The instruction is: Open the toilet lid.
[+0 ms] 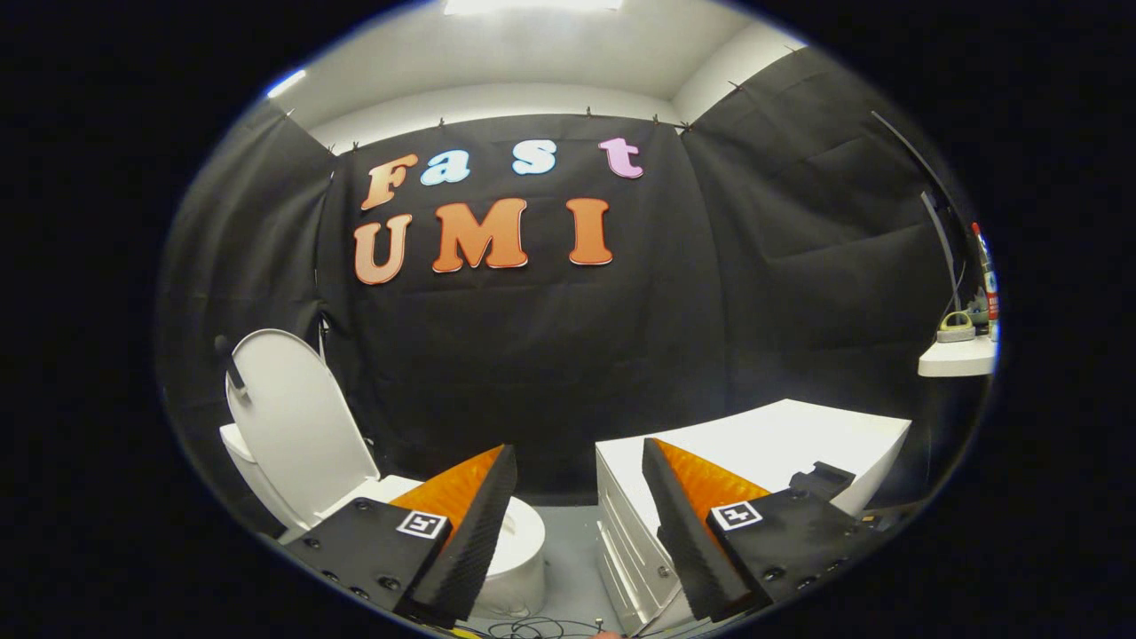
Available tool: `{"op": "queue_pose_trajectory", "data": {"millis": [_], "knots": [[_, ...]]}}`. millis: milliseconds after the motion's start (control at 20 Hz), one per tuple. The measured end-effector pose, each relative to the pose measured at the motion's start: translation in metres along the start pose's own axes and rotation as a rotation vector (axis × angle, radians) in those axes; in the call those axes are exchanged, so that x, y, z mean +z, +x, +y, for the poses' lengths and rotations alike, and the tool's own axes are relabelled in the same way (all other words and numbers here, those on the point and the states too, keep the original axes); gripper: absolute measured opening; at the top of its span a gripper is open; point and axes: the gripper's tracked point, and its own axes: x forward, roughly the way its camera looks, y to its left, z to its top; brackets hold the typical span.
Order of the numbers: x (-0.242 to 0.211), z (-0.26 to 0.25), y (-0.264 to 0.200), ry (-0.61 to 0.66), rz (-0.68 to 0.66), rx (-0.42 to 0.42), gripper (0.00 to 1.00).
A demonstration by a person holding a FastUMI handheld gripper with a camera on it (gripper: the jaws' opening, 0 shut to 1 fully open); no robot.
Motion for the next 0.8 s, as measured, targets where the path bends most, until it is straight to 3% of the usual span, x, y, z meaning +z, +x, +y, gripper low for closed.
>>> {"op": "queue_pose_trajectory", "data": {"millis": [800], "knots": [[-0.004,0.004,-0.012,-0.048,0.014,-0.013,0.95]]}}
